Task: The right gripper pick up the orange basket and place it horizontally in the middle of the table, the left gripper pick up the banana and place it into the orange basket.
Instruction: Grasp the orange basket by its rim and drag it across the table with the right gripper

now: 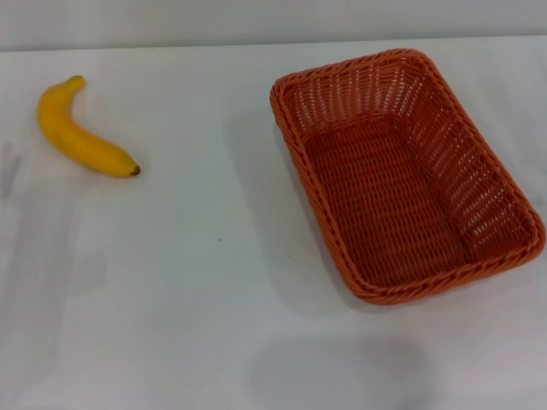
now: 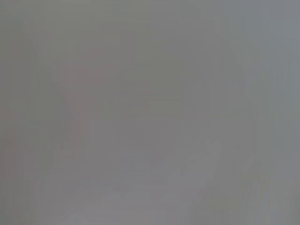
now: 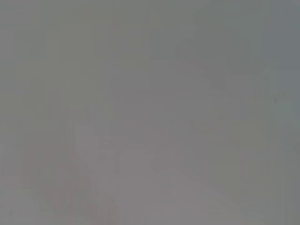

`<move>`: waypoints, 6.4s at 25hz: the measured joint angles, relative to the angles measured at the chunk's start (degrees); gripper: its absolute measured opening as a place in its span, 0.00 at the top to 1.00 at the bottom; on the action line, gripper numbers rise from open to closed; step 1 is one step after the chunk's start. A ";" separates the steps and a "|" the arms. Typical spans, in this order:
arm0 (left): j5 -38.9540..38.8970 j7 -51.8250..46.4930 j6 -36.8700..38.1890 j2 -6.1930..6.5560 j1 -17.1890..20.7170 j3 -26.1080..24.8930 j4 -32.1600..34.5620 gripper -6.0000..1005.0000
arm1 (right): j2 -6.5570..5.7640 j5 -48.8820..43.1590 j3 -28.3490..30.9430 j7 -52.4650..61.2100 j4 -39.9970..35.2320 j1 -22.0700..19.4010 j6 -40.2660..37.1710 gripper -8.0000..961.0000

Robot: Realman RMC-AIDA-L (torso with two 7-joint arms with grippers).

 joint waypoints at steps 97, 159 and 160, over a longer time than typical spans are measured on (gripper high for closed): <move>-1.73 -1.47 1.60 -0.42 -1.78 -0.17 -3.12 0.12 | -0.38 -86.50 -60.57 92.11 -46.23 39.30 -1.17 0.14; -1.90 -1.50 1.17 -0.51 -3.53 -0.24 -4.85 0.12 | 0.52 -82.56 -101.24 96.78 -25.55 47.65 -16.88 0.39; -1.90 -1.50 1.15 -0.49 -3.49 -0.25 -4.76 0.12 | 0.52 -82.58 -101.34 96.78 -25.88 47.64 -16.60 0.40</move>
